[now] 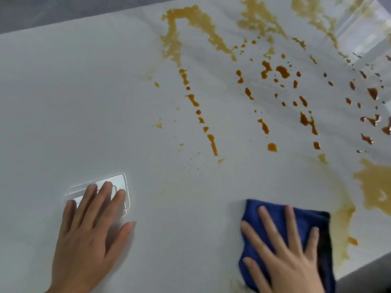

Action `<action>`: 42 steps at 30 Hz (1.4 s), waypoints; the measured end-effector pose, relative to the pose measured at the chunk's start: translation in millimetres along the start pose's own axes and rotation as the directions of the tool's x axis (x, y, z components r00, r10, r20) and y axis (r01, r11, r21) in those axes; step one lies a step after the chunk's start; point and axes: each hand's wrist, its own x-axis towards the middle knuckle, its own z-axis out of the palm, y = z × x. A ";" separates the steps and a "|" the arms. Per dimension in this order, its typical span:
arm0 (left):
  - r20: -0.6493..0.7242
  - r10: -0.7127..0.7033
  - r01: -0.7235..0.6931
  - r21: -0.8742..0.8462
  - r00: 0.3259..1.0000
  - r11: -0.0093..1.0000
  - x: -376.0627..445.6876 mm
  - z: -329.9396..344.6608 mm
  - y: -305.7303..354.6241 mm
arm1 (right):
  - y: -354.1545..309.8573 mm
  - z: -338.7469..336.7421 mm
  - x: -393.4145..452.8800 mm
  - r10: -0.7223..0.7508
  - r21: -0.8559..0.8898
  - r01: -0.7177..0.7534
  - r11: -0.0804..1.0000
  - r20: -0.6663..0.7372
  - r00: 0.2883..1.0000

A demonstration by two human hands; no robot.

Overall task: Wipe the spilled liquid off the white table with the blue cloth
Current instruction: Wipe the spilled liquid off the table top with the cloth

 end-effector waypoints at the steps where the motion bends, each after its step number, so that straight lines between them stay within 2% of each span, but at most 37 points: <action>1: 0.006 -0.003 0.003 0.002 1.000 1.000 -0.1 0.0 -0.1 | -4.1 0.0 1.6 -0.063 -0.017 0.063 0.998 0.008 0.998; 3: 0.011 -0.011 0.011 0.003 1.000 1.000 -0.3 -0.3 -0.2 | -0.1 -5.6 17.5 -0.135 -0.031 0.134 0.991 -0.029 0.990; 5: 0.010 -0.014 0.013 0.005 1.000 1.000 -0.4 -1.2 -0.4 | 15.1 -12.4 38.3 -0.112 -0.051 0.108 0.993 -0.067 0.991; 8: 0.006 -0.019 0.019 0.003 1.000 1.000 -0.3 -2.5 1.4 | 56.9 -20.7 51.1 0.100 -0.042 -0.103 0.994 -0.061 0.993; 10: 0.000 -0.021 0.021 0.007 1.000 1.000 -0.4 -1.7 1.4 | 76.5 -20.3 39.2 0.247 -0.011 -0.247 0.969 -0.034 0.968; 12: 0.003 -0.028 0.028 0.004 1.000 1.000 -1.0 -1.3 2.2 | 77.1 -15.1 15.6 0.273 0.012 -0.273 0.962 -0.010 0.962; 16: -0.001 -0.024 0.024 0.009 1.000 1.000 -0.8 0.3 1.0 | 36.6 0.6 -14.0 0.032 -0.041 -0.032 0.999 -0.011 0.999; 20: 0.004 -0.027 0.027 0.018 1.000 0.999 -0.7 0.8 -0.2 | 9.6 -2.1 11.6 -0.165 -0.047 0.162 0.986 -0.081 0.983; 23: 0.015 -0.045 0.044 0.019 0.999 0.999 -1.0 1.6 -0.7 | 11.6 -11.8 48.4 -0.185 -0.078 0.177 0.981 -0.107 0.977; 27: 0.033 -0.037 0.036 0.033 0.999 0.999 -1.2 1.2 -2.5 | 29.0 -22.3 77.1 -0.070 -0.072 0.061 0.996 -0.119 0.990; 32: 0.025 -0.039 0.038 0.041 0.999 0.998 -1.4 -0.8 -0.4 | 30.7 -13.0 48.7 0.079 -0.009 -0.080 0.997 -0.100 0.992; 34: 0.021 -0.041 0.040 0.041 0.999 0.998 -1.4 -2.0 1.2 | 16.4 -5.7 26.2 0.010 0.014 -0.008 1.000 -0.097 0.995; 38: 0.015 -0.043 0.042 0.040 0.999 0.998 -2.0 -3.0 2.6 | -21.5 1.8 10.3 -0.279 -0.033 0.277 0.960 -0.088 0.956; 42: 0.027 -0.041 0.039 0.060 0.999 0.997 -1.9 -2.4 1.3 | -56.4 -7.8 46.4 -0.331 -0.037 0.329 0.943 -0.072 0.941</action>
